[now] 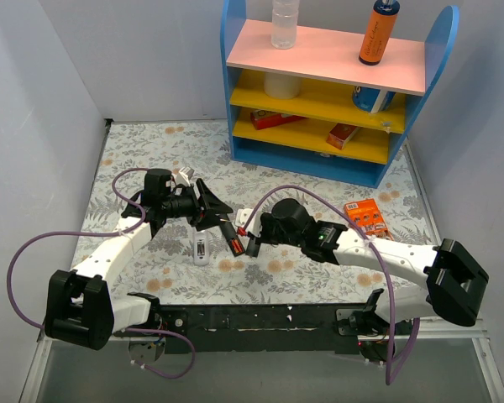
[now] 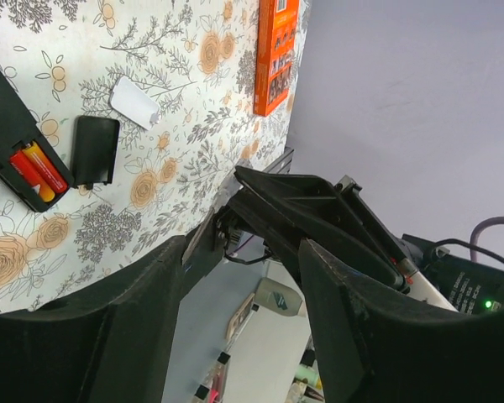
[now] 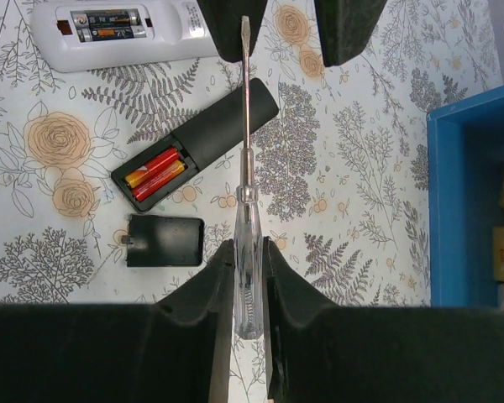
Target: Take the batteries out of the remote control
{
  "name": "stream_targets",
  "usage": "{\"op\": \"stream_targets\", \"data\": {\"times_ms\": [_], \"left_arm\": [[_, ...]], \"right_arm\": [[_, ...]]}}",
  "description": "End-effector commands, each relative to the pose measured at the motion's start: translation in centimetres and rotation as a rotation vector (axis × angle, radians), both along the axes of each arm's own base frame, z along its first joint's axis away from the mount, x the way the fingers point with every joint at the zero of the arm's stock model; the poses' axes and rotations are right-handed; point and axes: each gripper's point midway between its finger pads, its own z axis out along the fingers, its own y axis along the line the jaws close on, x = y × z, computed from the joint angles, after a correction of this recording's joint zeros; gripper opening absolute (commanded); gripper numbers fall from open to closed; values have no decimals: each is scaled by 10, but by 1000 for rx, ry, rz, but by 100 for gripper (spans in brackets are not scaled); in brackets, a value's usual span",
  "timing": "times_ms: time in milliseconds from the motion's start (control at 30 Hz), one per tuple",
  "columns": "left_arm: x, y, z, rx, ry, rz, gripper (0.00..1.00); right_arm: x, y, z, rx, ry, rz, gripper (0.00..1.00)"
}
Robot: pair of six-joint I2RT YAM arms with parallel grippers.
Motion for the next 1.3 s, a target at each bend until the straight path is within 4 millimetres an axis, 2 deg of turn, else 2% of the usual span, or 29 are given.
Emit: {"op": "stream_targets", "data": {"times_ms": [0, 300, 533, 667, 767, 900, 967, 1033, 1067, 1100, 1133, 1167, 1200, 1267], "left_arm": [[6, -1, -2, 6, 9, 30, 53], [8, -1, -11, 36, 6, 29, 49], [4, 0, -17, 41, 20, 28, 26], [3, -1, -14, 35, 24, 28, 0], [2, -2, -14, 27, 39, 26, 0], [3, -4, -8, 9, 50, 16, 0], [5, -5, -5, 5, 42, 21, 0], [9, -5, 2, 2, 25, 26, 0], [10, -5, 3, 2, 21, 33, 0], [12, -5, 8, -1, 7, 36, 0], [13, -5, 10, -3, 7, 39, 0], [14, -6, 12, -7, -1, 41, 0], [15, -6, 15, -13, -4, 45, 0], [17, -7, 23, -36, -26, 51, 0]], "right_arm": [[7, 19, 38, 114, -67, -26, 1], [10, 22, 37, 111, -66, -47, 1], [6, 27, 36, 127, -43, -28, 1], [5, 29, 35, 143, -30, -28, 1], [5, 30, 42, 187, -25, -41, 2], [1, 27, 49, 243, 41, -93, 36], [-2, 21, 54, 326, 130, -162, 40], [-4, 19, 63, 425, 204, -208, 52], [-1, 13, 71, 477, 240, -238, 54], [-8, 14, 71, 534, 357, -250, 57], [-10, 13, 79, 586, 412, -241, 60], [-1, 6, 83, 626, 459, -267, 65], [-7, 7, 83, 677, 589, -276, 70], [6, -5, 92, 766, 663, -334, 70]]}}
